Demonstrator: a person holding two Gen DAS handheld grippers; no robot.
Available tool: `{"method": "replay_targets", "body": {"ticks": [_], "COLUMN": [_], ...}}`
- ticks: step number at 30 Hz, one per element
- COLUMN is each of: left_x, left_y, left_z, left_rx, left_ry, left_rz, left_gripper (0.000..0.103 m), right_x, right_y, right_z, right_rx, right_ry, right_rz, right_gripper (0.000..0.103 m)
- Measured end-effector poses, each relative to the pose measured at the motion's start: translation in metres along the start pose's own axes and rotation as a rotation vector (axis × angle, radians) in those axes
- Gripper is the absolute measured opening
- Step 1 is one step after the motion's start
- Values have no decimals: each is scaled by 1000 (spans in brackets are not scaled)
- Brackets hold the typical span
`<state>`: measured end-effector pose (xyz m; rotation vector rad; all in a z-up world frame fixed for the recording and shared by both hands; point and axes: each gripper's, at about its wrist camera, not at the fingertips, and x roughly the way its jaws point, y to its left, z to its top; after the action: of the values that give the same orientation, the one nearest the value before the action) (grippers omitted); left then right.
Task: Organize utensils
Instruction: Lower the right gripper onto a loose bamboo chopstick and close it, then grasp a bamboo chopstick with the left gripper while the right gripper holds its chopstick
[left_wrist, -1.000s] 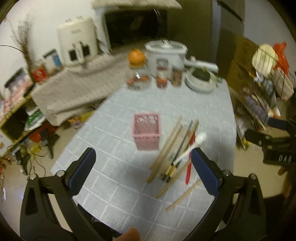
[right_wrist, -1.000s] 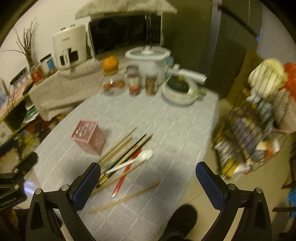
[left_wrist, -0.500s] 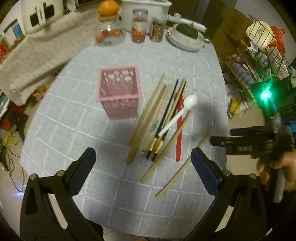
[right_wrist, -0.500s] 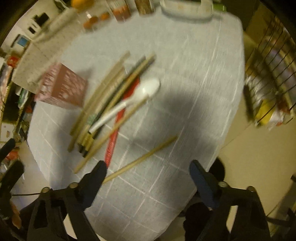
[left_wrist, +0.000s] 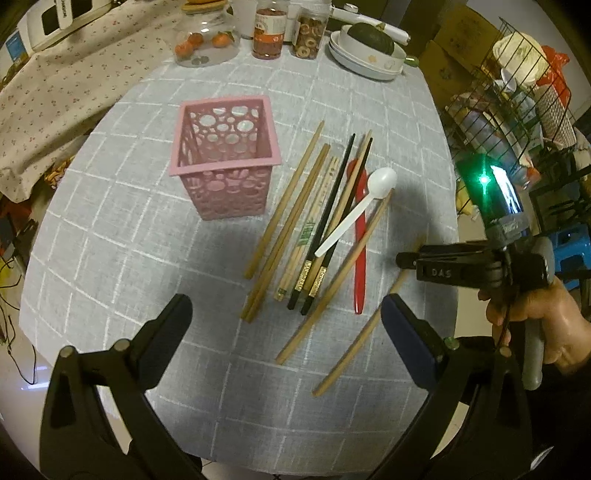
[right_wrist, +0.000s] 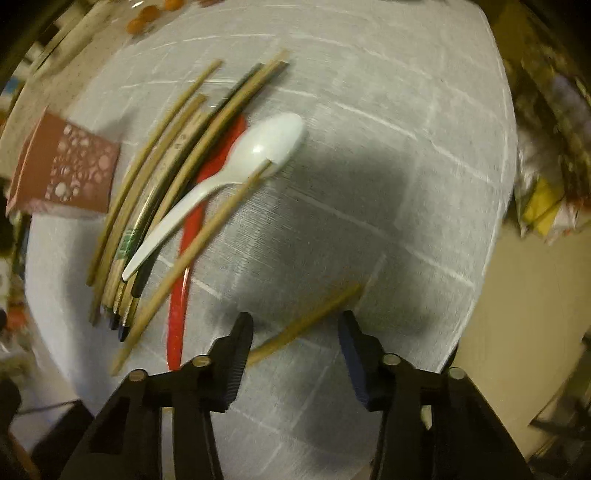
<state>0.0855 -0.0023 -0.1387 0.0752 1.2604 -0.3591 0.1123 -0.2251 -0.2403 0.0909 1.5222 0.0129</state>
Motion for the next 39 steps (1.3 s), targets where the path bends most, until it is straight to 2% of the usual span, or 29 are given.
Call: {"method": "replay_targets", "body": {"ticks": [1, 3, 5, 6, 12, 16, 18, 20, 29, 34, 36, 39], "left_x": [2, 3, 6, 8, 28, 45, 56, 67, 106, 121, 130, 130], "left_y": [-1, -7, -15, -20, -48, -66, -74, -83, -110, -116, -116, -116], "left_z": [0, 0, 0, 0, 8, 18, 22, 28, 51, 56, 56, 57], "left_rx": [8, 27, 59, 78, 174, 220, 236, 246, 295, 288, 274, 273], "left_ry": [5, 4, -2, -2, 18, 25, 32, 45, 32, 48, 70, 62], "left_rz": [-3, -10, -12, -6, -18, -52, -72, -85, -103, -72, -61, -54], "left_gripper": [96, 93, 90, 85, 59, 44, 31, 27, 23, 21, 12, 10], "right_x": [-1, -4, -3, -2, -22, -44, -52, -60, -61, -53, -52, -48], "right_y": [2, 1, -2, -4, -19, -47, -58, -70, -107, -107, -106, -98], "right_z": [-1, -3, -3, -4, 0, -9, -10, -9, -15, -18, -17, -16], "right_rx": [-17, -32, -27, -22, -11, 16, 36, 52, 86, 97, 97, 95], "right_ry": [-10, -25, -30, -30, -31, -55, -58, -62, -47, -46, -45, -45], "right_rz": [-7, 7, 37, 66, 166, 206, 226, 242, 255, 259, 263, 264], "right_gripper": [29, 15, 8, 6, 5, 5, 5, 5, 5, 5, 5, 5]}}
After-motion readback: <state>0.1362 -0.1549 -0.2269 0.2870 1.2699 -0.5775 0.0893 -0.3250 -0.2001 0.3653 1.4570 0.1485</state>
